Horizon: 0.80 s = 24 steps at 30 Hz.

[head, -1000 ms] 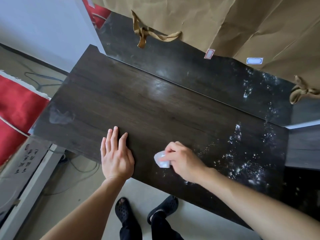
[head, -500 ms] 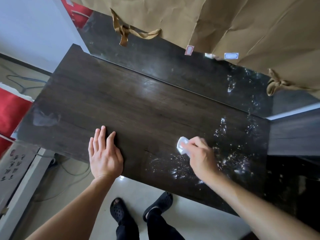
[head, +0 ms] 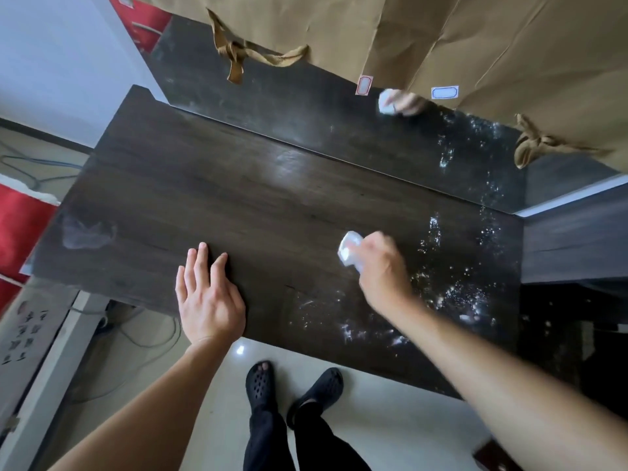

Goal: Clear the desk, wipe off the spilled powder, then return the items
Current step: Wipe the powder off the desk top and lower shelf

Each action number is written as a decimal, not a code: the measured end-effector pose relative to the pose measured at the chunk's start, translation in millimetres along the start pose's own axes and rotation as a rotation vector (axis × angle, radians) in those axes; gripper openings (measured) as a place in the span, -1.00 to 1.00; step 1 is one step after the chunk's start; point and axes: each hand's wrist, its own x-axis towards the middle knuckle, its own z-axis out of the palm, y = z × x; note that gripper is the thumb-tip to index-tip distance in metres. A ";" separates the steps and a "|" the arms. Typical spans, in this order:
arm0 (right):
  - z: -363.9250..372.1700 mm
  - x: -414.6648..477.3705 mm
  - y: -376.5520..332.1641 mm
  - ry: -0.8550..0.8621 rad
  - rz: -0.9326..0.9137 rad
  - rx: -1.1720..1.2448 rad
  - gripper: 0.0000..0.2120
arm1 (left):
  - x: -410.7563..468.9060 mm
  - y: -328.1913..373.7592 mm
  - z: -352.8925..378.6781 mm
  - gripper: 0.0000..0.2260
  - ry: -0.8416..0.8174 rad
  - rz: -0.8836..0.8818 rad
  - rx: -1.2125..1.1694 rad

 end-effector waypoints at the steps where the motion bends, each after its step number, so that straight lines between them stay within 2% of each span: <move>1: 6.7 -25.8 -9.9 -0.036 -0.069 0.035 -0.68 | -0.1 -0.4 -0.2 -0.61 -0.001 -0.001 -0.001; 4: 16.0 -91.5 -29.2 -0.249 -0.166 0.112 -0.74 | -0.4 0.0 -1.6 -0.60 -0.006 -0.001 -0.002; 6: 11.8 -93.4 -29.8 -0.315 -0.173 0.149 -0.74 | -0.1 -0.3 -2.3 -0.60 -0.012 0.004 -0.004; 7: 8.4 -82.3 -28.3 -0.279 -0.145 0.156 -0.73 | 0.4 -0.9 -2.3 -0.60 -0.013 0.005 -0.003; 9: 2.8 -48.2 -21.1 -0.096 -0.047 0.130 -0.74 | 0.7 -2.3 -2.3 -0.60 -0.021 0.007 0.002; 11: 0.7 -9.5 -11.0 0.050 0.129 0.074 -0.73 | 0.3 -3.5 -2.4 -0.60 -0.030 0.013 0.005; 13: 7.2 8.7 -15.7 0.080 0.295 0.026 -0.69 | 0.2 -4.3 -2.2 -0.59 -0.033 0.023 0.008; 14: 14.1 4.9 -25.5 0.078 0.284 0.007 -0.67 | 0.3 -4.4 -2.0 -0.59 -0.037 0.025 0.008; 16: 29.9 -29.0 -50.1 0.014 0.106 0.018 -0.68 | 0.4 -5.0 -1.9 -0.57 -0.050 0.028 0.011; 19: 37.6 -99.2 -75.1 -0.198 -0.130 0.073 -0.71 | 0.6 -6.1 -1.8 -0.56 -0.069 0.035 0.006; 22: 23.6 -112.3 -76.3 -0.410 -0.188 0.153 -0.70 | 0.5 -6.7 -2.1 -0.56 -0.070 0.045 0.004; 24: 16.8 -80.1 -68.5 -0.327 -0.105 0.158 -0.71 | 1.0 -7.6 -2.7 -0.56 -0.074 0.045 0.001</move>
